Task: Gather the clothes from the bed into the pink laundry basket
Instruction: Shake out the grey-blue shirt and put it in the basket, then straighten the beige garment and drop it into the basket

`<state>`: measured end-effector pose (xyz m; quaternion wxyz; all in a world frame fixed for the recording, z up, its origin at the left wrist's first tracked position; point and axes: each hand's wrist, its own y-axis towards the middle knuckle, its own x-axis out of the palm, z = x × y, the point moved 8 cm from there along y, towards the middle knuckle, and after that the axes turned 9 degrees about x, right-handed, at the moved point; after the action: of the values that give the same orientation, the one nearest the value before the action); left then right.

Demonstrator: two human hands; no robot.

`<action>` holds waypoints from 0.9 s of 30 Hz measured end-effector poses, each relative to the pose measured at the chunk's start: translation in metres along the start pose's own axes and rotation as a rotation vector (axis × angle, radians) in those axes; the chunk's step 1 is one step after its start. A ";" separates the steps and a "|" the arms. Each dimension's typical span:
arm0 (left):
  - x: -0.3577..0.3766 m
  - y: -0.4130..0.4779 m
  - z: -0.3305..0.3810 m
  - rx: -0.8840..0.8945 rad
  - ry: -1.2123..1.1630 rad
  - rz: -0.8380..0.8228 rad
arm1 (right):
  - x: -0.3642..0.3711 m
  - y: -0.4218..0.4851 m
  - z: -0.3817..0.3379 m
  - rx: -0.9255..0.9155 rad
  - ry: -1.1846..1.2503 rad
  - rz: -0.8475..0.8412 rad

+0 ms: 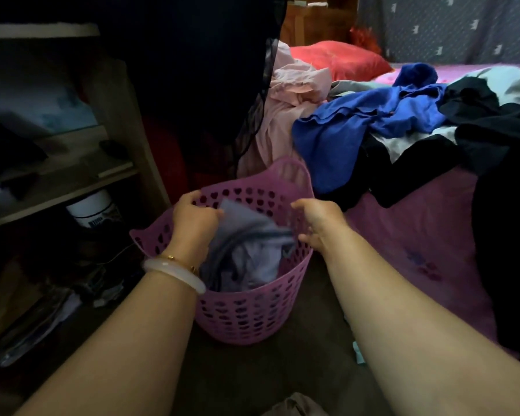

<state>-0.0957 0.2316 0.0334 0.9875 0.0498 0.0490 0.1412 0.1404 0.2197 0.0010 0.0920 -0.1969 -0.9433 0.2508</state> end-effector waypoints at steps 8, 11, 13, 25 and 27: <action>0.028 -0.051 -0.006 0.010 0.060 -0.032 | -0.103 0.012 0.061 -0.214 0.167 0.414; 0.049 -0.075 -0.007 0.038 0.051 -0.094 | -0.114 0.028 0.128 -0.125 -0.244 0.307; 0.062 -0.092 -0.014 0.032 0.025 -0.131 | -0.098 0.031 0.196 0.031 -0.763 0.043; 0.060 -0.152 -0.080 -0.057 0.309 -0.446 | -0.080 -0.022 0.320 0.430 -0.685 -0.275; 0.063 -0.152 -0.083 -0.053 0.362 -0.539 | -0.065 -0.034 0.280 0.493 -0.262 -0.374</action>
<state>-0.0029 0.1113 -0.0708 0.9655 -0.0165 0.2316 -0.1178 0.1118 0.0428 -0.2263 0.0591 0.0420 -0.8779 0.4734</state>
